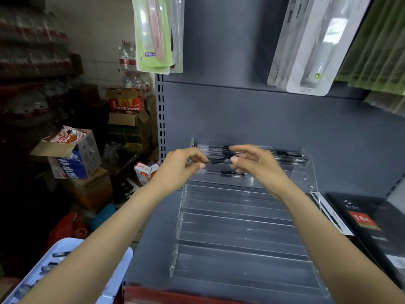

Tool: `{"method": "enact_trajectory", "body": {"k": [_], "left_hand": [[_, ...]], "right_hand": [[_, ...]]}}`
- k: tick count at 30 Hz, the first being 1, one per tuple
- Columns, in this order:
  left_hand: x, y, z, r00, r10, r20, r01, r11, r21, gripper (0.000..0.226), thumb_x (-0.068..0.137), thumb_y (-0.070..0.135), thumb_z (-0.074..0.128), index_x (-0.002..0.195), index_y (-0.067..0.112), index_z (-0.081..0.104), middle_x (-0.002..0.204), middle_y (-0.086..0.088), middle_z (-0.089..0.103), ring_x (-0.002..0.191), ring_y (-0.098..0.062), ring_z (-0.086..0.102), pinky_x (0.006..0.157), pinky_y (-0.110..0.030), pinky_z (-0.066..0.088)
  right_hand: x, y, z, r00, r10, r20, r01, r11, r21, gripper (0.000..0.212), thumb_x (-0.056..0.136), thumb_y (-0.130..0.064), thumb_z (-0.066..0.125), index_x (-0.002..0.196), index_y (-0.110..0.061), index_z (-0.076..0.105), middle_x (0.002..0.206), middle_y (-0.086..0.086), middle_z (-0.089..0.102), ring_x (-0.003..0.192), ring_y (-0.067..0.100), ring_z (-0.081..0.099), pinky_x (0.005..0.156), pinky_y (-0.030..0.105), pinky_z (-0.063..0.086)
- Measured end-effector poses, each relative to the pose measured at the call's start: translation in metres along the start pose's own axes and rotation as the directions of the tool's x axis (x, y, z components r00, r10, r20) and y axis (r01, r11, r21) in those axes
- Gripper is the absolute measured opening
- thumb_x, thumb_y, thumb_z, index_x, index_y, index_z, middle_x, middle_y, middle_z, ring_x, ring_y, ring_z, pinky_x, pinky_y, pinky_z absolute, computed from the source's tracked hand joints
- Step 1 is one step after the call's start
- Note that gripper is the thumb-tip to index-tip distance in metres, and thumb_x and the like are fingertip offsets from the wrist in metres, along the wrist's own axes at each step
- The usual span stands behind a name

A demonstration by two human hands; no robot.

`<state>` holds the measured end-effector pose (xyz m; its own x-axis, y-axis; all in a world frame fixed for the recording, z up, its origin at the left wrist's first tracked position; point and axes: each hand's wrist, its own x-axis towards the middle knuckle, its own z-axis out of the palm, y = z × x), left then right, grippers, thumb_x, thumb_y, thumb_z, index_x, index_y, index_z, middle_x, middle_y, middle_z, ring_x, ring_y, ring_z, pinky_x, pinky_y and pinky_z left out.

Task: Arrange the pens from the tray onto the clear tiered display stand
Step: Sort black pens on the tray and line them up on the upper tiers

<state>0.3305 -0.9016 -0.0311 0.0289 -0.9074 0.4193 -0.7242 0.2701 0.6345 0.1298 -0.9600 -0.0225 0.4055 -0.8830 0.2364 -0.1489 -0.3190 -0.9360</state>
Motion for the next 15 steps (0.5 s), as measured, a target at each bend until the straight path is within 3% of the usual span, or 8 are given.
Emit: {"method": "enact_trajectory", "body": {"k": [3,5,8,10,12,13,15], "left_hand": [[0.002,0.007,0.003,1.000,0.027,0.004,-0.026,1.000,-0.010,0.011,0.087,0.016,0.064,0.097,0.017,0.068,0.086,0.009,0.065,0.071,0.002,0.057,0.062,0.000,0.041],[0.002,0.005,0.004,0.997,0.039,-0.073,-0.034,0.997,0.074,0.019,0.086,0.014,0.064,0.105,0.015,0.065,0.099,0.003,0.061,0.082,-0.005,0.056,0.072,-0.001,0.037],[0.002,-0.010,0.002,0.981,-0.049,-0.190,0.088,0.975,0.206,0.044,0.086,0.016,0.064,0.128,0.012,0.050,0.121,-0.004,0.048,0.109,-0.017,0.049,0.096,-0.020,0.038],[0.001,-0.021,0.002,0.973,-0.176,-0.149,0.206,0.956,0.211,0.056,0.086,0.020,0.065,0.136,0.009,0.042,0.130,-0.010,0.047,0.120,-0.024,0.047,0.103,-0.033,0.039],[0.001,-0.028,0.003,0.968,-0.249,-0.040,0.252,0.955,0.155,0.054,0.087,0.021,0.065,0.135,0.007,0.046,0.131,-0.010,0.054,0.118,-0.024,0.053,0.102,-0.033,0.041],[0.000,-0.030,0.004,0.968,-0.252,-0.004,0.251,0.960,0.124,0.047,0.087,0.021,0.064,0.131,0.007,0.051,0.128,-0.009,0.058,0.115,-0.022,0.056,0.101,-0.031,0.042],[-0.001,-0.032,0.005,0.968,-0.250,0.004,0.249,0.966,0.068,0.039,0.088,0.020,0.063,0.125,0.008,0.058,0.123,-0.009,0.063,0.113,-0.018,0.059,0.100,-0.027,0.042]], "right_hand": [[-0.001,0.001,0.001,0.997,-0.056,-0.050,0.055,0.998,-0.027,0.012,0.087,0.000,0.061,0.091,-0.007,0.069,0.072,-0.003,0.069,0.062,0.003,0.066,0.064,0.011,0.051],[0.001,0.006,-0.004,0.988,-0.052,-0.146,0.048,0.998,-0.034,0.012,0.086,0.002,0.060,0.090,-0.005,0.069,0.070,-0.001,0.068,0.057,0.001,0.064,0.063,0.010,0.052],[0.002,0.018,-0.017,0.969,-0.029,-0.246,0.005,0.995,-0.096,0.011,0.085,0.001,0.062,0.092,0.000,0.070,0.076,0.002,0.068,0.061,0.005,0.064,0.066,0.011,0.053],[0.002,0.026,-0.021,0.967,-0.008,-0.254,-0.040,0.982,-0.182,0.009,0.084,-0.003,0.065,0.089,-0.004,0.072,0.078,0.002,0.070,0.070,0.013,0.065,0.075,0.018,0.055],[0.003,0.029,-0.020,0.969,-0.002,-0.249,-0.073,0.954,-0.292,0.008,0.083,-0.006,0.068,0.086,-0.009,0.074,0.082,0.002,0.071,0.080,0.018,0.068,0.084,0.026,0.053],[0.005,0.029,-0.017,0.971,-0.011,-0.238,-0.074,0.935,-0.346,0.007,0.082,-0.008,0.069,0.086,-0.010,0.075,0.082,0.001,0.071,0.082,0.019,0.068,0.085,0.024,0.052],[0.009,0.027,-0.012,0.980,-0.028,-0.199,-0.068,0.888,-0.456,0.007,0.083,-0.011,0.069,0.086,-0.010,0.075,0.080,-0.002,0.068,0.081,0.014,0.064,0.074,0.006,0.045]]}}
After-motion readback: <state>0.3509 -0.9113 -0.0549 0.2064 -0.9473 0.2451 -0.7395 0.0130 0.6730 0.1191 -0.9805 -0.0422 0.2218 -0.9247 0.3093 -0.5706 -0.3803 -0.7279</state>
